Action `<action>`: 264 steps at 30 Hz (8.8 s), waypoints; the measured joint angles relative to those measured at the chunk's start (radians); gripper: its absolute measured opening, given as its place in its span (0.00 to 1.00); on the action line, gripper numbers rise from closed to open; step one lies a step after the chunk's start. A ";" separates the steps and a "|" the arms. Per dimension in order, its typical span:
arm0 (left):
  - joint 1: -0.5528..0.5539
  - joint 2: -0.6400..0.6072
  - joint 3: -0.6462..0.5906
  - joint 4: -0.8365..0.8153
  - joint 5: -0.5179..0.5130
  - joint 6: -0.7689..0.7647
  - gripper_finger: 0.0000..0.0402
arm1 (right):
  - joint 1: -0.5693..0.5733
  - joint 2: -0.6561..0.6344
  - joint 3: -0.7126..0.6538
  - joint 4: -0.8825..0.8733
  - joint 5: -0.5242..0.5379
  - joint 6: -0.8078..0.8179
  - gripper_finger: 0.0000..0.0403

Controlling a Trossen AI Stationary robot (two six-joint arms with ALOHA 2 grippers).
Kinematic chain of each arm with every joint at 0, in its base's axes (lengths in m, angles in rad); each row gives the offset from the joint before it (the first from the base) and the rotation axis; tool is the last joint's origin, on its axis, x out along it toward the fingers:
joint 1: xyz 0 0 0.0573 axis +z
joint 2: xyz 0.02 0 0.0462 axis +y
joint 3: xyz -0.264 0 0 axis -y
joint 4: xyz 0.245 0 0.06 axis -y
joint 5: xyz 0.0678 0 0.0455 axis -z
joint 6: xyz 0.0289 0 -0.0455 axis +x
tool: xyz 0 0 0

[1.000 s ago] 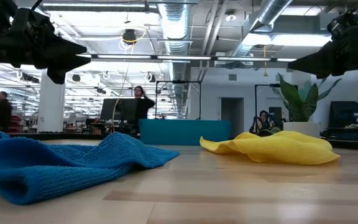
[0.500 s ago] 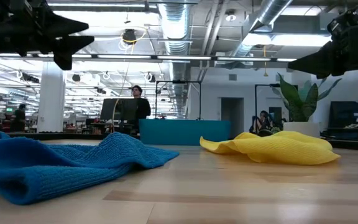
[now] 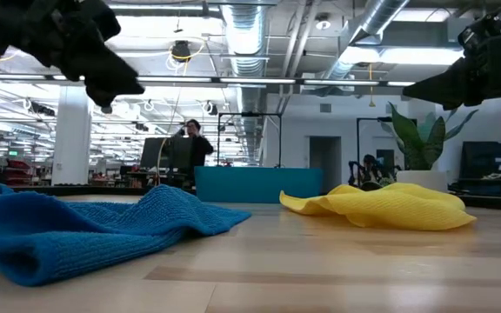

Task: Roll microfiber towels into tight, uniform cylinder then place into a basket
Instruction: Fold the blue towel

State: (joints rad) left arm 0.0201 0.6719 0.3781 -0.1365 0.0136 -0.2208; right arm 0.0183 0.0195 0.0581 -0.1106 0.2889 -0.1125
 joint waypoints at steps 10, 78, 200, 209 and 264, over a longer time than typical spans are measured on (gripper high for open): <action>-0.093 0.122 0.135 -0.443 -0.057 -0.269 0.42 | 0.000 0.000 0.000 0.000 0.000 0.000 0.07; -0.382 0.611 0.288 -0.532 -0.131 -0.627 0.00 | 0.001 0.000 -0.003 0.268 -0.003 0.120 0.07; -0.381 0.609 0.347 -0.637 -0.223 -0.604 0.01 | 0.104 1.972 0.953 0.197 -0.229 0.262 0.04; -0.382 0.609 0.347 -0.682 -0.265 -0.548 0.00 | 0.145 1.979 1.115 -0.104 -0.207 0.223 0.03; -0.378 0.609 0.858 -1.435 -0.938 -0.420 0.00 | 0.128 1.646 1.297 -0.225 0.357 -0.197 0.02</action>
State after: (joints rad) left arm -0.3582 1.2808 1.2358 -1.5716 -0.9247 -0.6404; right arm 0.1461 1.6659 1.3548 -0.3361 0.6462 -0.3098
